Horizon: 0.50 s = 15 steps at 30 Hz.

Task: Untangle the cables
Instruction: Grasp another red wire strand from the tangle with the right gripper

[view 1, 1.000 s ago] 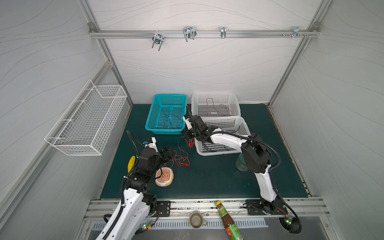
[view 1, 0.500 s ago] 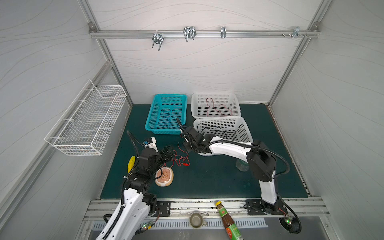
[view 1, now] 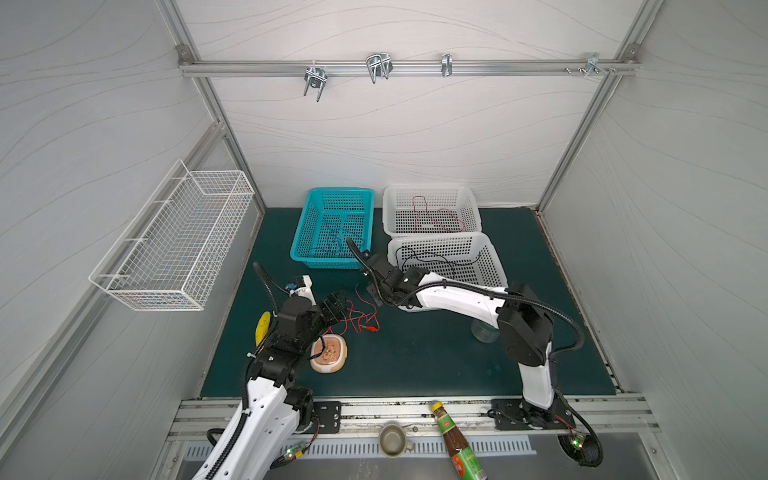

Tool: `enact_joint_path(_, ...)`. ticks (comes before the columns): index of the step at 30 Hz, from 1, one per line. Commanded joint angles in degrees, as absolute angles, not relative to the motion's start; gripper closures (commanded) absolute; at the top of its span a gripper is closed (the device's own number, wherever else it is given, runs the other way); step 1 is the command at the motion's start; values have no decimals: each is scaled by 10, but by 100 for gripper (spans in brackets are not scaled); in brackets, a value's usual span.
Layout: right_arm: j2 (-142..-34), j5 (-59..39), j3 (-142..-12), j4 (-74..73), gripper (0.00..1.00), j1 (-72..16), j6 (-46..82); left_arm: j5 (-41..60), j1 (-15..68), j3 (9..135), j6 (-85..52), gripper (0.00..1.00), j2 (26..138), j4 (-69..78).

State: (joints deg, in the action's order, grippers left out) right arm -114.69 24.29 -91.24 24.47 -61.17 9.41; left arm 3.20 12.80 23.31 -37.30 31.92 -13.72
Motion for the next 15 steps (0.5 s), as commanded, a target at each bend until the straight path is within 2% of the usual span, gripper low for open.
enact_joint_path(1,-1172,258,-930,280,65,-617,88,27,127,235,-378,20,309,-124)
enact_joint_path(15,-1212,262,-963,311,66,-621,91,27,127,231,-377,20,315,-114)
